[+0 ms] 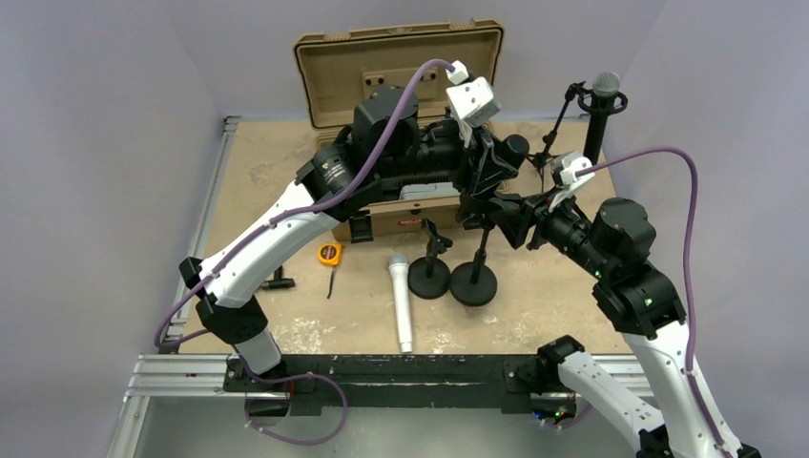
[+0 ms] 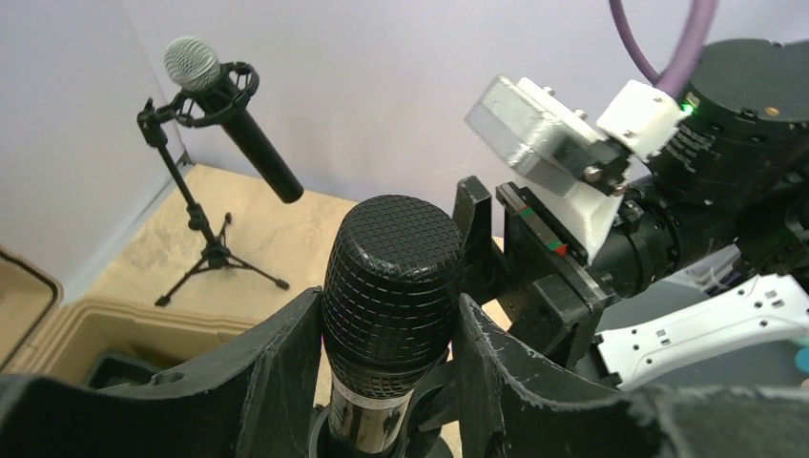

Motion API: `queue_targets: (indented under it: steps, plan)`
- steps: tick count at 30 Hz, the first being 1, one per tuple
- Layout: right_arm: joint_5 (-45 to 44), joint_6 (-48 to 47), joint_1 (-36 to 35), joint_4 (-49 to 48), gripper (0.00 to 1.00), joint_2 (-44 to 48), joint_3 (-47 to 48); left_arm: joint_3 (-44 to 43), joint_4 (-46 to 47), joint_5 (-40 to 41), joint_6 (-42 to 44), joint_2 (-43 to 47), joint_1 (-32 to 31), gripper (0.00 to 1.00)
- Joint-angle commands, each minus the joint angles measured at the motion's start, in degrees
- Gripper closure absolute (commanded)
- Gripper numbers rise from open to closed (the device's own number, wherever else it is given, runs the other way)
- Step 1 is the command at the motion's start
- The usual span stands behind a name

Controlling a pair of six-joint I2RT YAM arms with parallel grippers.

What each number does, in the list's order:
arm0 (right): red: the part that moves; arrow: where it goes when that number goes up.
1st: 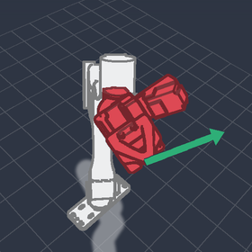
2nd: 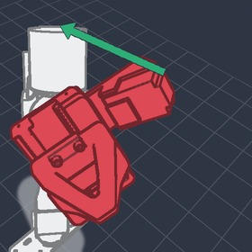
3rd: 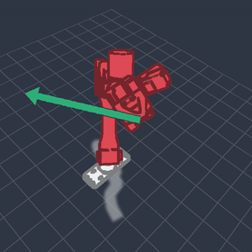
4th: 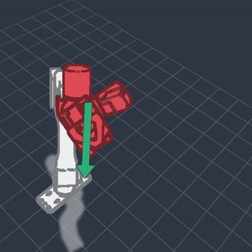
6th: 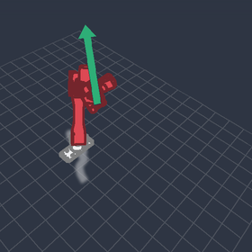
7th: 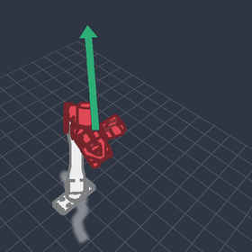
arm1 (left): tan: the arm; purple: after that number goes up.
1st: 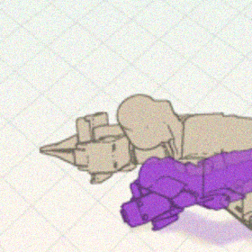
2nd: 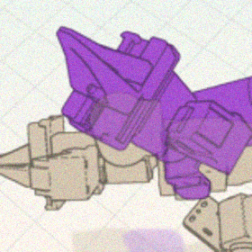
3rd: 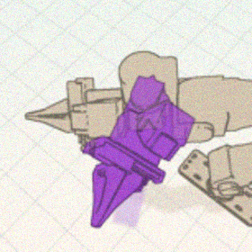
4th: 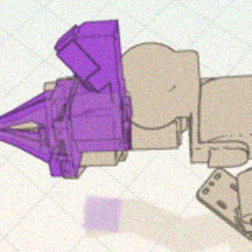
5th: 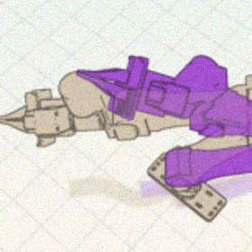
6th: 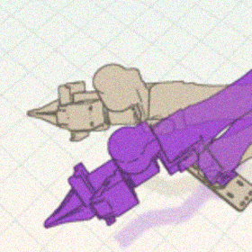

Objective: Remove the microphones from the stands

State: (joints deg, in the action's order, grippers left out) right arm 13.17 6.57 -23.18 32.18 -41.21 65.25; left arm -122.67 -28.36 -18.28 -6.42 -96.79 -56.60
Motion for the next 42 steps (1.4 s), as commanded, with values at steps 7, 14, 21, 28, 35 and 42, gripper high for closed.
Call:
queue_targets:
  steps: [7, 14, 21, 28, 35, 42]
  plan:
    - [-2.5, 0.0, 0.1, -6.8, 1.00, -1.1, 2.5, -10.7, 7.4, -5.0, -11.1, -4.4, -0.4, 1.00]
    - [-6.6, 0.7, 0.1, -11.2, 1.00, 0.3, 1.0, 8.6, 15.1, 8.6, -24.5, 2.7, -0.8, 1.00]
    - [-5.5, -3.2, 0.2, -16.5, 1.00, 1.6, -0.2, 17.4, 23.7, 0.0, -16.6, 5.0, -1.5, 0.96]
    - [-2.8, -5.0, 0.1, -18.4, 1.00, 1.7, -1.0, 22.1, 21.0, 3.0, -13.1, 6.7, -1.6, 0.67]
    - [-1.1, -5.8, 0.2, -21.8, 1.00, 3.9, -2.4, 27.2, 22.0, 6.5, -12.8, 8.6, -1.6, 0.51]
    - [-1.0, -6.0, 0.2, -21.9, 1.00, 4.1, -2.2, 27.8, 21.8, 7.1, -12.7, 8.0, -1.6, 0.27]
